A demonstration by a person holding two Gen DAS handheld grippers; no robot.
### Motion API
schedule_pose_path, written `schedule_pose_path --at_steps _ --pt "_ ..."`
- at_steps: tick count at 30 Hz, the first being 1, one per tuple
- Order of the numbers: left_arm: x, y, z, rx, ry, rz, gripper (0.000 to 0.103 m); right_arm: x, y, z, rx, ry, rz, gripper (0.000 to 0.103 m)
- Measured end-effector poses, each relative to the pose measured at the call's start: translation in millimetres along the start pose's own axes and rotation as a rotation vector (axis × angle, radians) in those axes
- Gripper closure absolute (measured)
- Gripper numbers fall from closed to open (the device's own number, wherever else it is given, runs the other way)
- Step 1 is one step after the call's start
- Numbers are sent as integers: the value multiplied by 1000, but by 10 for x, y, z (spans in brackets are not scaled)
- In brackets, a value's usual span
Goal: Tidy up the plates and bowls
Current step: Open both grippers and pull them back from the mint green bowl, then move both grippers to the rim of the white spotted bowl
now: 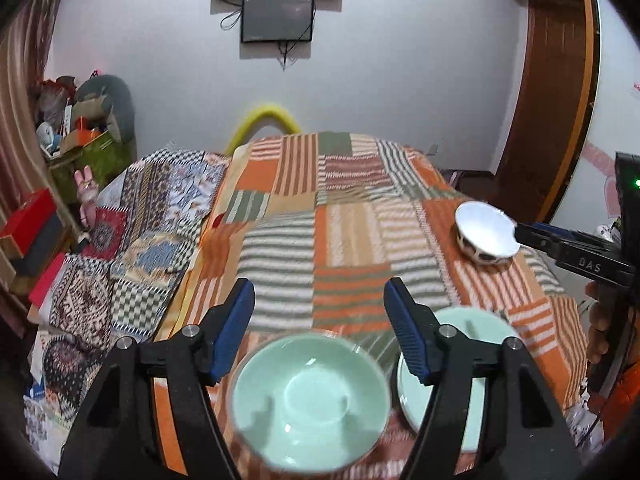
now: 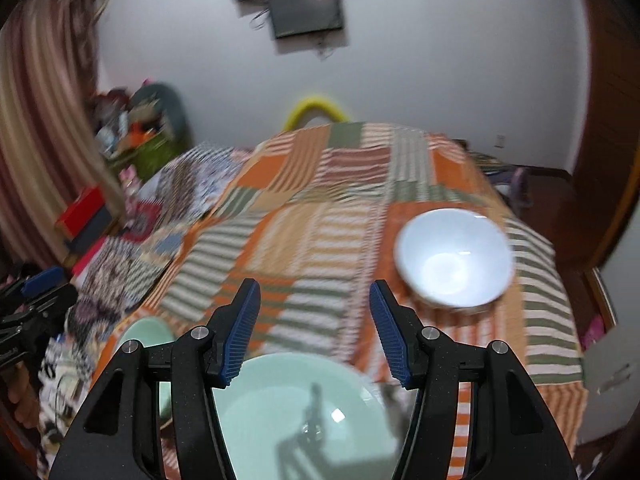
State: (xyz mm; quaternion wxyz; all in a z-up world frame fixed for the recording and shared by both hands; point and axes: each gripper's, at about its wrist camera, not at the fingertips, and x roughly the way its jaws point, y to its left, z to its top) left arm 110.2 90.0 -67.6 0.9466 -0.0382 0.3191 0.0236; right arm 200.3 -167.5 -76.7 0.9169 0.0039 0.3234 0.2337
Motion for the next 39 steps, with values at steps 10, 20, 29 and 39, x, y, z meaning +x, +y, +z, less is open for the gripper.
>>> schedule_pose_path --at_steps 10,20,29,39 --pt "628 -190 237 6 54 -14 36 183 -760 0 101 13 -175 50" --pt "1331 -362 251 44 163 -58 36 820 -1416 -101 248 117 -275 56" --pt "1657 -444 239 67 218 -83 36 1095 -1580 -131 336 170 -215 89" --pt "1833 -531 274 89 280 -103 36 1168 -1021 -311 222 253 -16 89"
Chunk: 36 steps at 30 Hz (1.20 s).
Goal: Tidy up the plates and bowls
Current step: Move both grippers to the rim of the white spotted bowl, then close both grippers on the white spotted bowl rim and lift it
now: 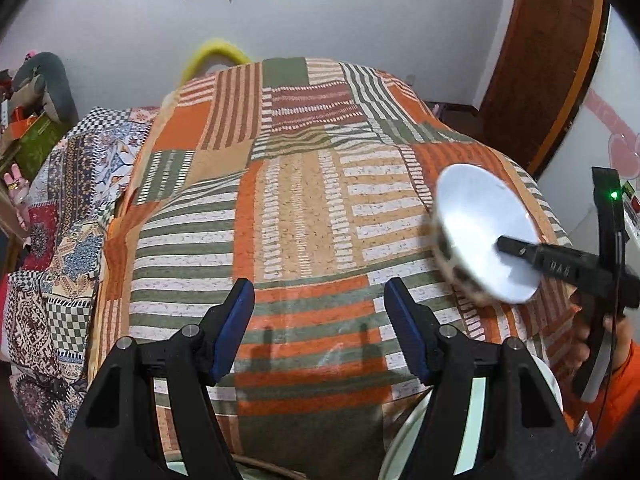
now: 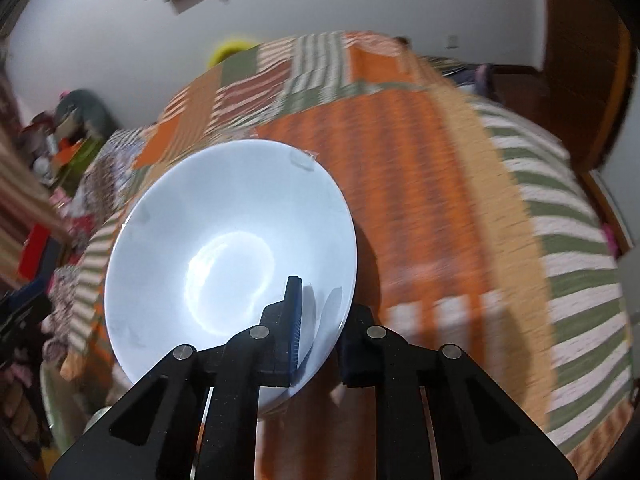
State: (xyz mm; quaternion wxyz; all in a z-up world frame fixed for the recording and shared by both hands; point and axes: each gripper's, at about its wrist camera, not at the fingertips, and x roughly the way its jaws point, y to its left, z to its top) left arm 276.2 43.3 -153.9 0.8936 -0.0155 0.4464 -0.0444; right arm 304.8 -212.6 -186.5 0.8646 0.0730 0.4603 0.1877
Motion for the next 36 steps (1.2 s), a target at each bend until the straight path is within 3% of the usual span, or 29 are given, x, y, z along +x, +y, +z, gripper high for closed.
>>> schedule_pose_path --at_steps 9,12,14,18,21,23,25,27,36 --pt "67 -31 14 -4 28 -41 36 82 515 -66 -149 36 81 90" --pt "115 -29 28 -13 51 -58 40 138 589 -21 -162 43 69 89" --pt "185 -32 53 -17 79 -70 46 134 587 -11 -164 40 57 88" --pt "326 -30 84 -32 121 -86 61 99 502 15 -126 30 69 67" --pt "436 -43 82 -45 162 -125 75 66 461 21 -121 10 75 67" --pt "498 -70 73 -45 183 -140 84 77 483 10 -138 17 87 69" --pt "532 -101 58 -37 188 -148 89 95 499 -5 -145 22 92 85" --pt "542 -123 51 -32 190 -159 93 119 514 -18 -142 28 112 89" --pt "427 -126 2 -38 161 -144 93 26 599 -39 -138 8 99 90"
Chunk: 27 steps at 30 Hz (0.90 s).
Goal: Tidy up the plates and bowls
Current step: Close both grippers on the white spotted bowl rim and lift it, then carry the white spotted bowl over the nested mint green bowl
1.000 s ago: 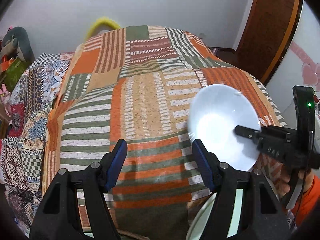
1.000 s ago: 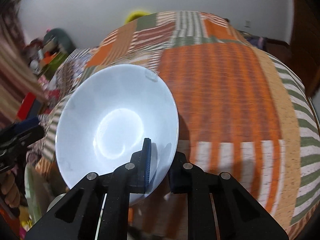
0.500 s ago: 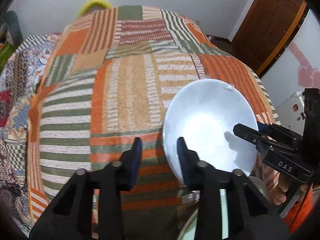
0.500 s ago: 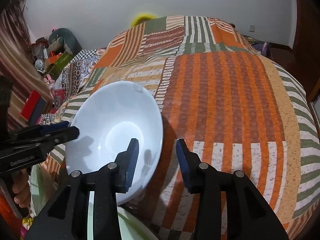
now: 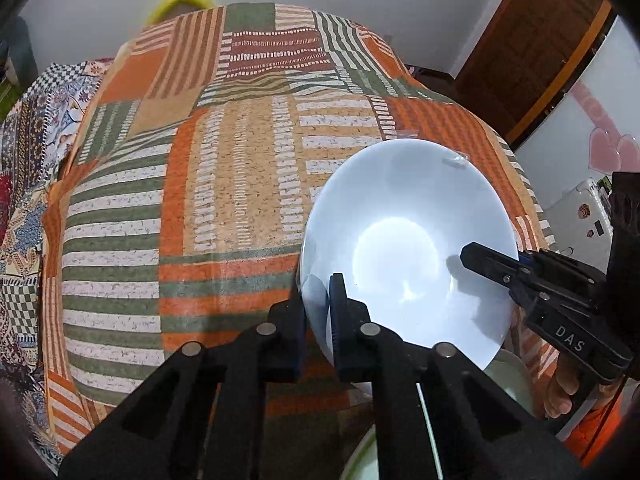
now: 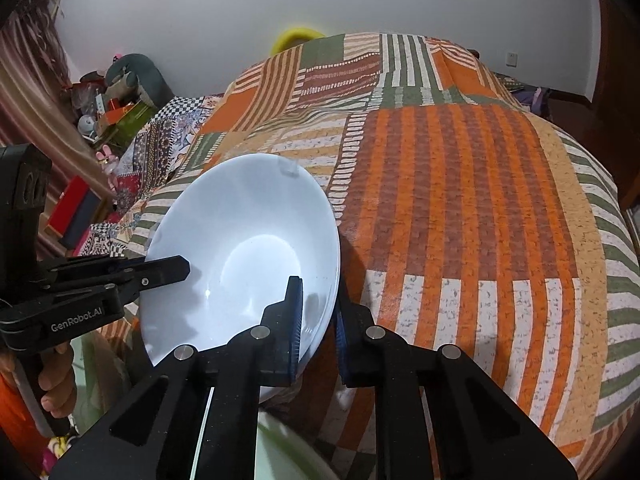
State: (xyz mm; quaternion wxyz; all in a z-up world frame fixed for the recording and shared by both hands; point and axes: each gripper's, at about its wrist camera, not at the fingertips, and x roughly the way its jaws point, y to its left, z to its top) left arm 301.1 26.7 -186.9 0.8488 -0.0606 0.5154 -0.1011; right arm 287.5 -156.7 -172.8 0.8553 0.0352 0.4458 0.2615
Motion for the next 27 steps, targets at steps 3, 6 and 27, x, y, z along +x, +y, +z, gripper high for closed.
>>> schedule_pose_path --at_steps 3,6,27 --pt "-81 -18 -31 5 -13 10 93 -44 23 -4 -4 -3 2 90" --pt "-205 -37 -58 9 -37 12 93 -116 62 2 -5 -16 2 90" --pt "-1295 -1 -636 -15 -210 64 93 -701 679 -139 -104 -102 38 90"
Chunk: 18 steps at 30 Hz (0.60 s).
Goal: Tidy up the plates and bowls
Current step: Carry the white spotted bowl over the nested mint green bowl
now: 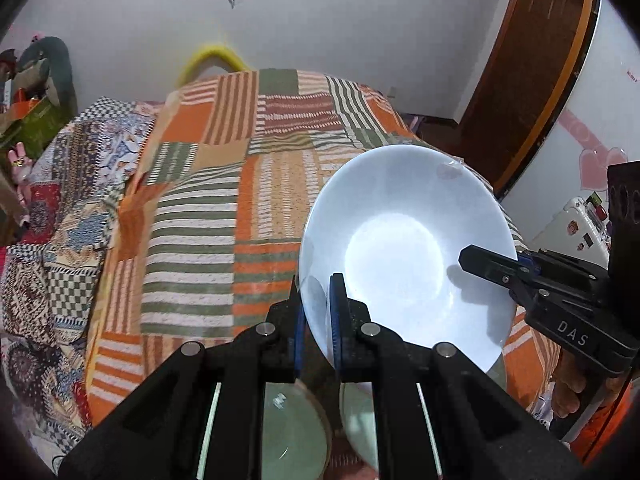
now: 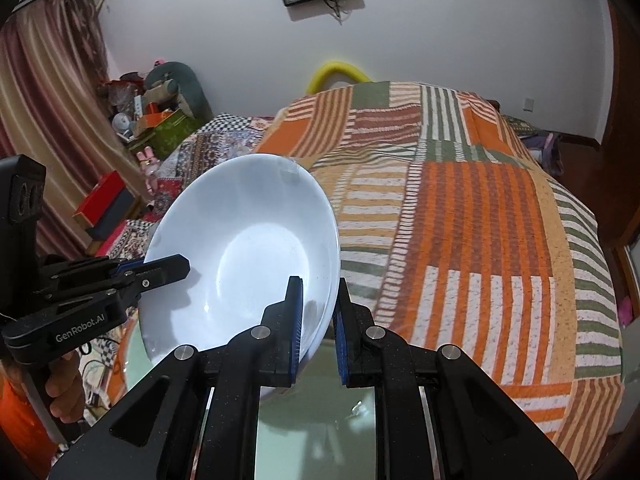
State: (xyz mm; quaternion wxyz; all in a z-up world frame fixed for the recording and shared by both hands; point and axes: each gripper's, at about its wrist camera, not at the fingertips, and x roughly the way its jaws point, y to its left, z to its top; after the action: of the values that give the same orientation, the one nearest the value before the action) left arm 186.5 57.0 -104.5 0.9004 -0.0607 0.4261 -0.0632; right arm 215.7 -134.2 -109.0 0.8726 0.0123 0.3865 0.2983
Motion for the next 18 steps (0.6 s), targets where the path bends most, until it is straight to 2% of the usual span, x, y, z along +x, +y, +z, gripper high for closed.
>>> schedule_pose_path --at_steps 8,18 --pt "-378 138 -271 -37 -33 43 93 -92 315 -97 -45 -8 40 90" --pt "-687 398 -611 -81 -46 103 93 -7 670 -258 -96 20 94 90"
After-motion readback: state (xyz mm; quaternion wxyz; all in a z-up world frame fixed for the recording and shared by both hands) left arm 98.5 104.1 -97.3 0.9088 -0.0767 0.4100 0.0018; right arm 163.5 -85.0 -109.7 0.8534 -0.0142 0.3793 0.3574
